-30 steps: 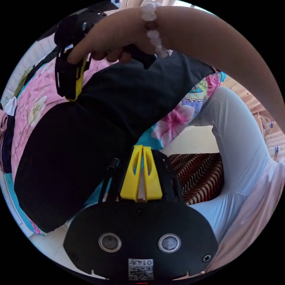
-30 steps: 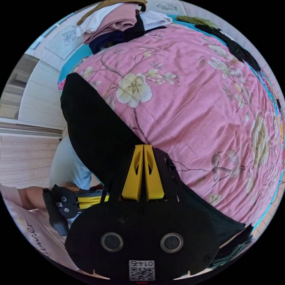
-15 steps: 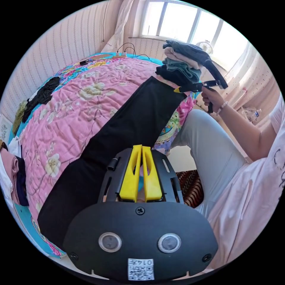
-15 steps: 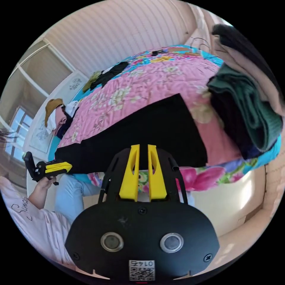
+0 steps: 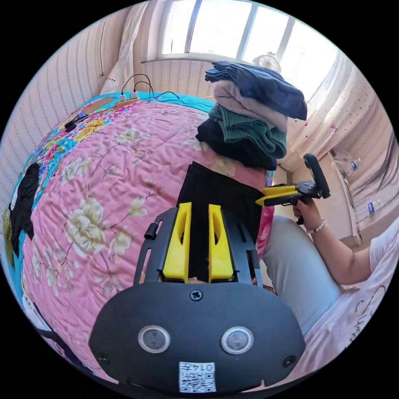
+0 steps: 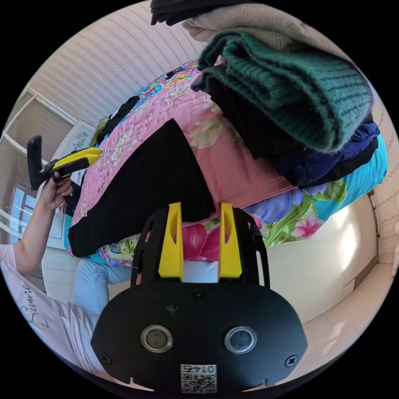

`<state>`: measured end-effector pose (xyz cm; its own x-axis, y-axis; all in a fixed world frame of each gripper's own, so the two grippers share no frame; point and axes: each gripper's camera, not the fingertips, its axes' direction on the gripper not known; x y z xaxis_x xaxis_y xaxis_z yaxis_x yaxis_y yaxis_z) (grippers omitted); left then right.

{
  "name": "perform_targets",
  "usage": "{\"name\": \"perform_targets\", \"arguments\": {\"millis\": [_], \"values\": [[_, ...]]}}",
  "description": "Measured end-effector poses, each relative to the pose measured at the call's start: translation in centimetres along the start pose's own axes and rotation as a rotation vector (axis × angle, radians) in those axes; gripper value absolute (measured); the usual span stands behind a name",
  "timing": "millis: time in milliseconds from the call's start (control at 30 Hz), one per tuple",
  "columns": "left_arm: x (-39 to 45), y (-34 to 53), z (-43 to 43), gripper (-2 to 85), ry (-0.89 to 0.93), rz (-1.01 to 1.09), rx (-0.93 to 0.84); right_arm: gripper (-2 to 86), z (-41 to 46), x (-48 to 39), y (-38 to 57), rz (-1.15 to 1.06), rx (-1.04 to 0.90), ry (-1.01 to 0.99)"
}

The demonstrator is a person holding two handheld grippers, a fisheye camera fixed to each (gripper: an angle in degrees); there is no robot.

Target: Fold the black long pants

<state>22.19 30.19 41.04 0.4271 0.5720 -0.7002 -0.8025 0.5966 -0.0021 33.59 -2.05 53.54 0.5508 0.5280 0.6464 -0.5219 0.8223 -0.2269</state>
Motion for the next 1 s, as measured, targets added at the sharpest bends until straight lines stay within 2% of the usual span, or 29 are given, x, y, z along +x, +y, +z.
{"name": "perform_targets", "arguments": {"millis": [133, 233, 333, 400, 433, 500, 533, 633, 767, 1000], "values": [[-0.1, -4.5, 2.7, 8.9, 0.01, 0.036, -0.007, 6.4, 0.9, -0.4, 0.7, -0.038, 0.017, 0.065], [-0.6, -7.3, 5.5, 10.8, 0.05, 0.016, -0.096, 3.7, 1.3, -1.3, 1.8, -0.084, 0.05, 0.116], [-0.4, -8.7, 7.7, 11.1, 0.011, 0.027, -0.172, 2.7, 2.1, -2.3, 2.6, -0.129, 0.061, 0.187], [-0.2, -8.9, 9.2, 9.1, 0.002, 0.024, -0.272, 2.2, 2.9, -2.4, 3.0, -0.143, 0.054, 0.197], [0.0, -8.8, 9.2, 8.2, -0.001, 0.024, -0.276, 2.2, 3.0, -2.3, 3.1, -0.144, 0.055, 0.194], [0.8, -8.5, 7.9, 0.7, 0.005, 0.075, -0.252, 1.8, 3.3, -1.9, 3.8, -0.145, 0.071, 0.16], [0.8, -8.4, 7.5, 0.4, -0.002, 0.065, -0.25, 1.8, 3.4, -1.8, 4.0, -0.144, 0.076, 0.152], [1.3, -7.4, 4.3, -0.7, -0.024, 0.082, -0.181, 1.6, 3.4, -1.2, 5.0, -0.143, 0.111, 0.096], [0.8, -5.0, -2.3, -0.9, 0.069, 0.038, -0.077, 1.5, 2.4, -2.5, 7.6, -0.224, 0.158, 0.01], [-2.1, 5.5, -18.2, -0.9, 0.15, -0.089, 0.137, 1.5, 0.8, -9.6, 12.5, -0.442, 0.193, -0.391]]}}
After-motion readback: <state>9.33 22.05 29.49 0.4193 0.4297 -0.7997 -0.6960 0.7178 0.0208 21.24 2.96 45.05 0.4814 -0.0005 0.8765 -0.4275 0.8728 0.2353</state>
